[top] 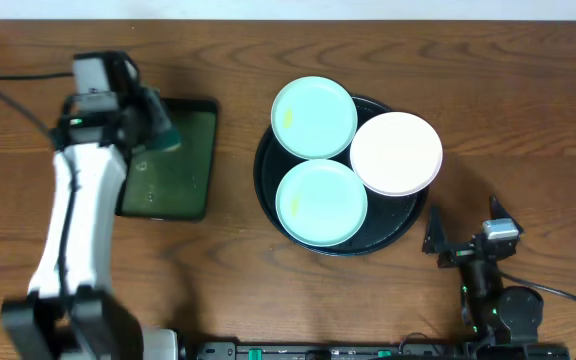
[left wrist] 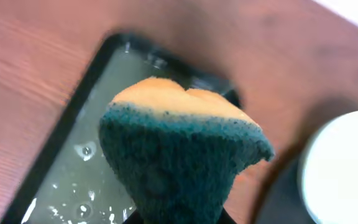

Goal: Clean dirty plates on tray and stack at the side
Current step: 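Dip the held sponge in the water with the left gripper, then move right gripper over the plates and grip the lower green plate rim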

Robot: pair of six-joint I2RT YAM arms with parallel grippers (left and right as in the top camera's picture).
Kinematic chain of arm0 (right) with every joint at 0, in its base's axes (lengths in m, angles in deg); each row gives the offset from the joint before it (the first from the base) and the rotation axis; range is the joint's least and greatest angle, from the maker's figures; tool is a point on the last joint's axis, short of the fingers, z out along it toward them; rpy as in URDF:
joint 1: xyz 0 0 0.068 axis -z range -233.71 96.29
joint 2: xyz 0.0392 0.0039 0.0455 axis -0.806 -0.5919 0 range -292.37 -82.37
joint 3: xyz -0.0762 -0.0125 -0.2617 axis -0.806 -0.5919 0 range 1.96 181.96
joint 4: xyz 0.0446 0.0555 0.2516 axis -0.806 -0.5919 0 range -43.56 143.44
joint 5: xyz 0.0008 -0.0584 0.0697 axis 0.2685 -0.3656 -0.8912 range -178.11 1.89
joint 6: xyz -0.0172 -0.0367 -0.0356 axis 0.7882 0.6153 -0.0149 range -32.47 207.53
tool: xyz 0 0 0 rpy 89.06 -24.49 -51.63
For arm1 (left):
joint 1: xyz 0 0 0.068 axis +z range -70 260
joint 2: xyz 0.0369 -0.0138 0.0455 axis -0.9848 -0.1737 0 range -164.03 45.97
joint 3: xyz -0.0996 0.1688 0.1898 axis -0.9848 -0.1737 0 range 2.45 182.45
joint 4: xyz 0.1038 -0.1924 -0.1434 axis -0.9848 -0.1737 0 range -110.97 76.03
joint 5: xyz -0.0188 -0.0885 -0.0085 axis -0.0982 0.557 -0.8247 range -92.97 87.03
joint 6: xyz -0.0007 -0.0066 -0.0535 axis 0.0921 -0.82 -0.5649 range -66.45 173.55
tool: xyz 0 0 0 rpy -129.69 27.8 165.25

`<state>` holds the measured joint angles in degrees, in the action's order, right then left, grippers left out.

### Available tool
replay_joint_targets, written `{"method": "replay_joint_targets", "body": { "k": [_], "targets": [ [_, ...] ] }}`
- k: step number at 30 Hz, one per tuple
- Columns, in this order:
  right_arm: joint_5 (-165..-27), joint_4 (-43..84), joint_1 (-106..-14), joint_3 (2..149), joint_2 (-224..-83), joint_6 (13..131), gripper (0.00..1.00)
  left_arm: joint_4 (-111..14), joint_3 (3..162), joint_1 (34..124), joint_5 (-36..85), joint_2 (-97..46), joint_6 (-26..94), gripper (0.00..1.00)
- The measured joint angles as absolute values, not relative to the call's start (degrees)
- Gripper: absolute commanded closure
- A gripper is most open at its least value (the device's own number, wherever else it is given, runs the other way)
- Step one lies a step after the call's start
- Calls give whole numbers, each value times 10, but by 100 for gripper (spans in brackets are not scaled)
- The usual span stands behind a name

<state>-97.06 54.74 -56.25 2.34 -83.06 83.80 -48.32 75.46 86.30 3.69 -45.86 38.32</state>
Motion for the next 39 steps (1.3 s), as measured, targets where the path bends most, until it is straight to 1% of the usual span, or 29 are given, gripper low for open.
{"method": "replay_joint_targets", "body": {
  "k": [2, 3, 7, 8, 9, 11, 15, 18, 19, 22, 24, 28, 31, 34, 35, 37, 38, 39],
  "targets": [
    [-1008, 569, -563, 23, -831, 800, 1, -480, 732, 863, 29, -504, 383, 93],
    [-1027, 602, -563, 23, -833, 778, 1, -481, 723, 864, 26, -524, 383, 93],
    [-1090, 801, -563, 28, -833, 716, 1, -490, 711, 866, 22, -552, 383, 93],
    [-1097, 816, -562, 40, -832, 709, 1, -486, 711, 866, 22, -547, 383, 93],
    [-1104, 802, -561, 59, -833, 703, 1, -484, 711, 866, 22, -543, 383, 93],
    [-1111, 718, -560, 121, -846, 706, 1, -484, 711, 866, 22, -534, 383, 93],
    [-1120, 418, -550, 332, -950, 762, 1, -483, 711, 866, 22, -529, 383, 93],
    [-1124, 180, -547, 536, -1103, 820, 1, -480, 711, 866, 21, -529, 383, 92],
    [-1130, 136, -547, 589, -1153, 837, 1, -480, 711, 866, 20, -529, 383, 93],
    [-1172, 57, -547, 719, -1291, 862, 1, -481, 711, 866, 20, -529, 383, 93],
    [-1217, 26, -547, 774, -1366, 868, 1, -481, 711, 866, 20, -529, 383, 93],
    [-1283, 13, -555, 810, -1479, 875, 1, -482, 711, 866, 21, -529, 383, 93],
    [-1248, -30, -595, 823, -1545, 885, 1, -483, 711, 866, 21, -529, 383, 92],
    [-1158, -63, -658, 826, -1600, 910, 1, -483, 711, 866, 21, -529, 383, 93],
    [-1135, -67, -682, 827, -1619, 924, 9, -483, 711, 866, 21, -529, 383, 92],
    [-1105, -63, -716, 827, -1649, 949, 38, -483, 711, 866, 21, -529, 383, 92],
    [-1091, -51, -733, 827, -1668, 965, 45, -483, 711, 866, 21, -529, 383, 92],
    [-1078, -36, -747, 827, -1684, 975, 46, -483, 711, 866, 21, -529, 383, 93]
  ]
}}
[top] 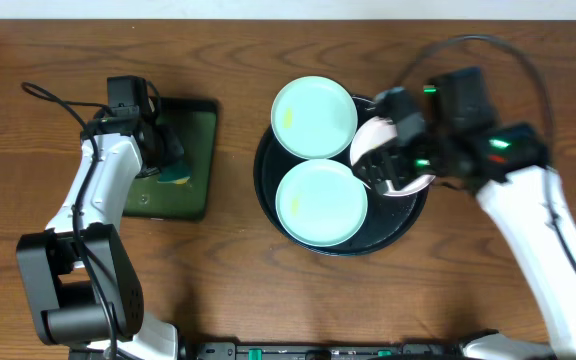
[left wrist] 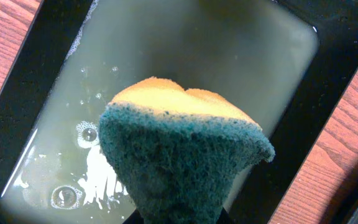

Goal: Clean dirty plates on tray and stack at the side
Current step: 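Move right gripper over the plates and grip the lower green plate rim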

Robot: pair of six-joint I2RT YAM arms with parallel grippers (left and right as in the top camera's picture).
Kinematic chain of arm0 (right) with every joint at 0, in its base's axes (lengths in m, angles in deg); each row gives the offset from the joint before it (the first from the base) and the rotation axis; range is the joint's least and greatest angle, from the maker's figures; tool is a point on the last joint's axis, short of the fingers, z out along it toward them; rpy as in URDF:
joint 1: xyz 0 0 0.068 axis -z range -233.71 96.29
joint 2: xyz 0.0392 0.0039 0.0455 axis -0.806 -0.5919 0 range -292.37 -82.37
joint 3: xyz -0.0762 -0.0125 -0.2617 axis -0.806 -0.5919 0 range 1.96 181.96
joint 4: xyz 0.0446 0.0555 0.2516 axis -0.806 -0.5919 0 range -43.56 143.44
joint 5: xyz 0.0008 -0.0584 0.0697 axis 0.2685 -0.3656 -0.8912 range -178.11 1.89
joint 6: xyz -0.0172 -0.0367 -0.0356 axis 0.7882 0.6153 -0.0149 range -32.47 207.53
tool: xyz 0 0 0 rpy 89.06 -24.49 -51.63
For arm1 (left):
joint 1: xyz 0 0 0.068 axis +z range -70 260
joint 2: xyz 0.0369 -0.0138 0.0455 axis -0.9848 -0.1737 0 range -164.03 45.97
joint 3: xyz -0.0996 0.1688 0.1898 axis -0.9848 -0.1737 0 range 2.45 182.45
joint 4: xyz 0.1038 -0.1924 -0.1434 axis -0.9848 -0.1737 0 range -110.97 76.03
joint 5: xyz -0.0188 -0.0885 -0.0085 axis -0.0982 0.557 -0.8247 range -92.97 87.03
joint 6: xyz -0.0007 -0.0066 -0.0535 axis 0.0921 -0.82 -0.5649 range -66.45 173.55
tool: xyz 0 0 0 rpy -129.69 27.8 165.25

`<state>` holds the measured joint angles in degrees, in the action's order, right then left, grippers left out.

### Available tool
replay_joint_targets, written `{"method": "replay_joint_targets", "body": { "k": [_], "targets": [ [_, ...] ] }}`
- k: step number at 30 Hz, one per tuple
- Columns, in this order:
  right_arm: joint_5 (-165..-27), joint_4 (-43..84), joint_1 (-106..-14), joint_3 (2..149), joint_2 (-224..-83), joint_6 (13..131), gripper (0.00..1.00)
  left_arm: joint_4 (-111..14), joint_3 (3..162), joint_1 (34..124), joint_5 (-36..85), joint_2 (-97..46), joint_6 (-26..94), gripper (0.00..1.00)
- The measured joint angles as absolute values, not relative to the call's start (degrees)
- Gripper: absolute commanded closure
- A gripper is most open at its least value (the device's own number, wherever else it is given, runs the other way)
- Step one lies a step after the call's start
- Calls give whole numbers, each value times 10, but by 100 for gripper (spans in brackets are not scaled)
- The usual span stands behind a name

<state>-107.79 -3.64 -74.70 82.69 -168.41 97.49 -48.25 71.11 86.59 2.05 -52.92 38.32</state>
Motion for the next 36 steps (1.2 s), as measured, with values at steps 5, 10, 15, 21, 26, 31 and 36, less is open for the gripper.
{"method": "replay_joint_targets", "body": {
  "k": [5, 10, 15, 21, 26, 31, 36],
  "targets": [
    [-1019, 36, -792, 829, -1776, 1008, 34, -487, 711, 866, 20, -529, 383, 92],
    [-989, 69, -798, 829, -1856, 1031, 37, -488, 711, 866, 21, -529, 383, 92],
    [-969, 76, -799, 829, -1903, 1054, 53, -488, 711, 866, 20, -529, 383, 92],
    [-968, 89, -799, 829, -1934, 1089, 58, -488, 711, 866, 21, -529, 383, 92],
    [-969, 96, -799, 829, -1960, 1098, 56, -488, 711, 866, 21, -529, 383, 92],
    [-961, 108, -799, 829, -1971, 1102, 54, -488, 711, 866, 20, -529, 383, 92],
    [-950, 113, -799, 830, -1971, 1108, 56, -488, 711, 866, 20, -529, 383, 92]
  ]
}}
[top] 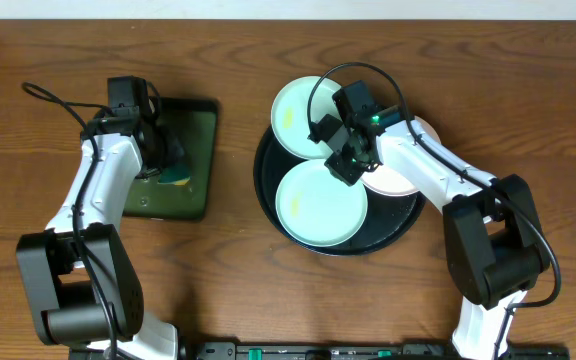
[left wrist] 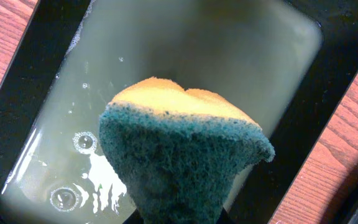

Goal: Clean dirty plates on tray and stack at the side
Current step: 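Move right gripper over the plates and grip the lower green plate rim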

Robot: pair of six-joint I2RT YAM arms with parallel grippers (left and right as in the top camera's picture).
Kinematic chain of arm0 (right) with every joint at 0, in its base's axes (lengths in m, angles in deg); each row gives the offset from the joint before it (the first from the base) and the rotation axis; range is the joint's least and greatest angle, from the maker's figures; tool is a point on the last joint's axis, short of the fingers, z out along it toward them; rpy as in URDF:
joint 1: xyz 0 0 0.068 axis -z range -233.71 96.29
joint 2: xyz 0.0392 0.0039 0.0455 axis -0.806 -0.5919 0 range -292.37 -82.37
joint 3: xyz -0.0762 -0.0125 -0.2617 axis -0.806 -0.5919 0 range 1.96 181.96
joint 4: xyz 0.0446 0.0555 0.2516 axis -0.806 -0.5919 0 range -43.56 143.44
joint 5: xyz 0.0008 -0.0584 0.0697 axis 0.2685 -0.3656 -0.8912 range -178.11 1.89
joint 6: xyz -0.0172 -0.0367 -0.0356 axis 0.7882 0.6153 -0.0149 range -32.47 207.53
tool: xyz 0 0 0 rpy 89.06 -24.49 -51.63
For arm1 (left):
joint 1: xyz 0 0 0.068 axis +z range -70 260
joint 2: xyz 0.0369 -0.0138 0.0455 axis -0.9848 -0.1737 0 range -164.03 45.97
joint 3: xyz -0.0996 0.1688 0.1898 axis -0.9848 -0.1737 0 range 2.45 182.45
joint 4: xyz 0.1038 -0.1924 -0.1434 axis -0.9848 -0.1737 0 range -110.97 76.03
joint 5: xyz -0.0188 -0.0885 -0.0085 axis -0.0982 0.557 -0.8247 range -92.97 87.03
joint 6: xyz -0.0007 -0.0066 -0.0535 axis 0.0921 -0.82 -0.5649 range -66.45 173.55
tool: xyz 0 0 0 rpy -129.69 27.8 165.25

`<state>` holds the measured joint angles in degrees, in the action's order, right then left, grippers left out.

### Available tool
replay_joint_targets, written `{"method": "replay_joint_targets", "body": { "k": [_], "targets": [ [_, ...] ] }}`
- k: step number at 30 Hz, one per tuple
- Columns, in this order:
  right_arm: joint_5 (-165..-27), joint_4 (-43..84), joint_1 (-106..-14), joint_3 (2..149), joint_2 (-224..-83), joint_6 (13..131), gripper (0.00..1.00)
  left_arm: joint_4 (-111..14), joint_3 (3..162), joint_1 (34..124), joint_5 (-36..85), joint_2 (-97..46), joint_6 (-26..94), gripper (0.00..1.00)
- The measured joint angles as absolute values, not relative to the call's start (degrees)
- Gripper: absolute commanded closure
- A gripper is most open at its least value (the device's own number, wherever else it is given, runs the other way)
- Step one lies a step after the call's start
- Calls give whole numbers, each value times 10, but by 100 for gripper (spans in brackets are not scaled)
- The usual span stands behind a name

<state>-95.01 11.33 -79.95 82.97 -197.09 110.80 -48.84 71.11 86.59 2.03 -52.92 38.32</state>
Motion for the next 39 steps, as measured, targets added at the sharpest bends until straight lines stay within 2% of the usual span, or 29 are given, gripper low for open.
{"method": "replay_joint_targets", "body": {
  "k": [6, 10, 13, 17, 22, 29, 31, 33, 39],
  "targets": [
    [-952, 118, -799, 830, -1972, 1110, 57, -488, 711, 866, 20, -529, 383, 92],
    [-952, 120, -800, 830, -1983, 1113, 70, -488, 711, 866, 20, -529, 383, 92],
    [-953, 120, -800, 830, -1994, 1114, 74, -488, 711, 866, 21, -529, 383, 92],
    [-949, 122, -800, 830, -2000, 1114, 86, -488, 711, 866, 20, -529, 383, 92],
    [-943, 124, -799, 831, -2000, 1110, 85, -488, 711, 866, 21, -529, 383, 92],
    [-947, 125, -799, 831, -2000, 1100, 69, -488, 711, 866, 23, -529, 383, 92],
    [-948, 126, -799, 831, -2000, 1087, 49, -488, 711, 866, 30, -529, 383, 92],
    [-950, 128, -799, 831, -2000, 1076, 44, -488, 711, 866, 33, -529, 383, 92],
    [-956, 122, -799, 838, -2000, 1010, 38, -485, 711, 866, 42, -529, 383, 92]
  ]
}}
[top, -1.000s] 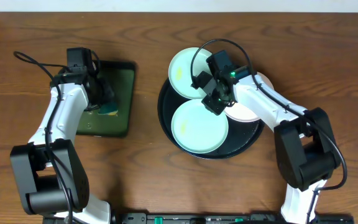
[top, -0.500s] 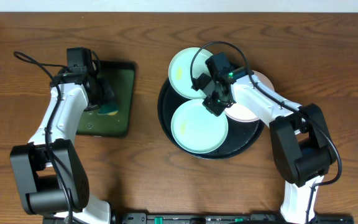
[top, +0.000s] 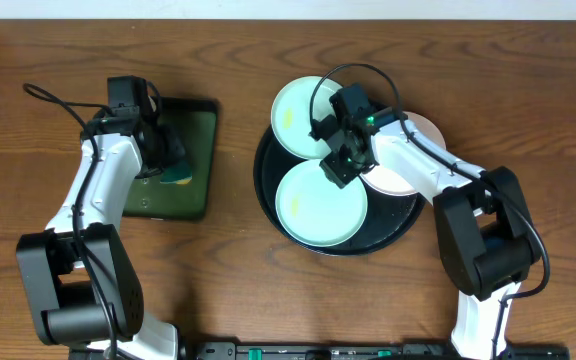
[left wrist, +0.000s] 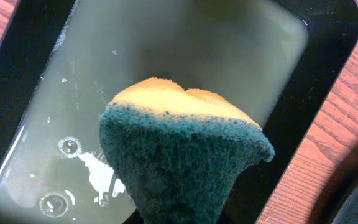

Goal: Clean dirty plates on tray and stack at the side
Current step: 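Move right gripper over the plates and grip the lower green plate rim, then hold the lower green plate rim steady with the right gripper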

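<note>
My left gripper (top: 171, 160) is shut on a green-and-yellow sponge (left wrist: 179, 155), held over the soapy water in the black rectangular tray (left wrist: 328, 74); the sponge hides the fingertips. On the round dark tray (top: 268, 205) lie a mint plate (top: 298, 105) with a yellow smear, a second mint plate (top: 318, 205) and a white plate (top: 418, 160). My right gripper (top: 330, 150) sits low over the spot where the two mint plates meet, its fingers spread apart, nothing visibly held.
The soapy-water tray (top: 203, 115) lies left of the round tray, with a strip of bare wood between them. The table's far edge runs along the top of the overhead view. Cables trail from both arms.
My right gripper has shifted slightly left and toward the lower mint plate. The left gripper still holds the sponge over the soapy water, moved only a little.
First the left gripper held the sponge at the soap tray's far end while the right arm rested at the table's near right. Then the sponge was over the water and the right arm over the white plate. Later the right gripper was between the mint plates, where it stays.
</note>
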Robot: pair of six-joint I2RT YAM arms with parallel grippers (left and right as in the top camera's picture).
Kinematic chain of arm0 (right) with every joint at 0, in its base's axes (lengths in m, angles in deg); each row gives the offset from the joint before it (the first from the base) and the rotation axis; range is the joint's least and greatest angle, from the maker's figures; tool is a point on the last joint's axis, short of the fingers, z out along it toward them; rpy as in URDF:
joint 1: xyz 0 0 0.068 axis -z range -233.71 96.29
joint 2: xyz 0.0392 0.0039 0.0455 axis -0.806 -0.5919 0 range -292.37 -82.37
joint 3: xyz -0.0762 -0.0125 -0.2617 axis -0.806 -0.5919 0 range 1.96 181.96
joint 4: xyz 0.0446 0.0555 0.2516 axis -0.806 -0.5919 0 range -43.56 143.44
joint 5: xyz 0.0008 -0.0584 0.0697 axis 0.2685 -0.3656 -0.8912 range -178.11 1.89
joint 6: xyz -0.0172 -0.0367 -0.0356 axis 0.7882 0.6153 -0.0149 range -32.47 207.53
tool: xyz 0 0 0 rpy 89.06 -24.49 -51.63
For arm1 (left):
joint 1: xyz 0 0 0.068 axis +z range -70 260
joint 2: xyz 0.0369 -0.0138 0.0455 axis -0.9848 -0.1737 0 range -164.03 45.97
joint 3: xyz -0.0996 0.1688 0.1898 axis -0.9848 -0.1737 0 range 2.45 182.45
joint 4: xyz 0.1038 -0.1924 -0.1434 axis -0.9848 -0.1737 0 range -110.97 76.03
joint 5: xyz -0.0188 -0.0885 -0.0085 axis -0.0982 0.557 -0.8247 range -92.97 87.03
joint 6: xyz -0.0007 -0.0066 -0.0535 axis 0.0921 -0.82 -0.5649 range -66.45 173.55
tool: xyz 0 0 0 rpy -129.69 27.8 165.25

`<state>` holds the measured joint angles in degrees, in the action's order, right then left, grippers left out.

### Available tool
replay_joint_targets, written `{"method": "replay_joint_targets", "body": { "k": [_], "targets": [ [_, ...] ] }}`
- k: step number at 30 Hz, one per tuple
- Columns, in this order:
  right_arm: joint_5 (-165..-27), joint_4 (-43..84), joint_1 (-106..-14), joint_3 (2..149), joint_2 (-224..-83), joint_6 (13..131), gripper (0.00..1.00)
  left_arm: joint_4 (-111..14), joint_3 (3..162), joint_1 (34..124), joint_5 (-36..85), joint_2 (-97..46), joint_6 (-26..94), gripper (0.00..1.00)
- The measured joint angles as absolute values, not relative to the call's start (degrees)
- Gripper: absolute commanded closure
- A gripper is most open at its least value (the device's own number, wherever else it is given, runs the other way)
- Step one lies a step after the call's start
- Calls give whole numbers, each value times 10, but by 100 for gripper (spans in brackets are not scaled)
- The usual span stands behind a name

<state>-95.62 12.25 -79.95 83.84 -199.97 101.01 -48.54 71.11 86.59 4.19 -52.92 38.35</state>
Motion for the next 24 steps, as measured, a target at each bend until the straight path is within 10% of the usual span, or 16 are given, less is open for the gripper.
{"method": "replay_joint_targets", "body": {
  "k": [19, 21, 24],
  "targets": [
    [-953, -93, -812, 990, -1974, 692, 38, -481, 711, 866, 44, -529, 383, 92],
    [-919, -121, -825, 981, -1949, 634, 1, -479, 711, 866, 44, -529, 383, 92],
    [-844, -170, -870, 960, -1891, 549, 1, -477, 711, 866, 44, -529, 383, 92]
  ]
}}
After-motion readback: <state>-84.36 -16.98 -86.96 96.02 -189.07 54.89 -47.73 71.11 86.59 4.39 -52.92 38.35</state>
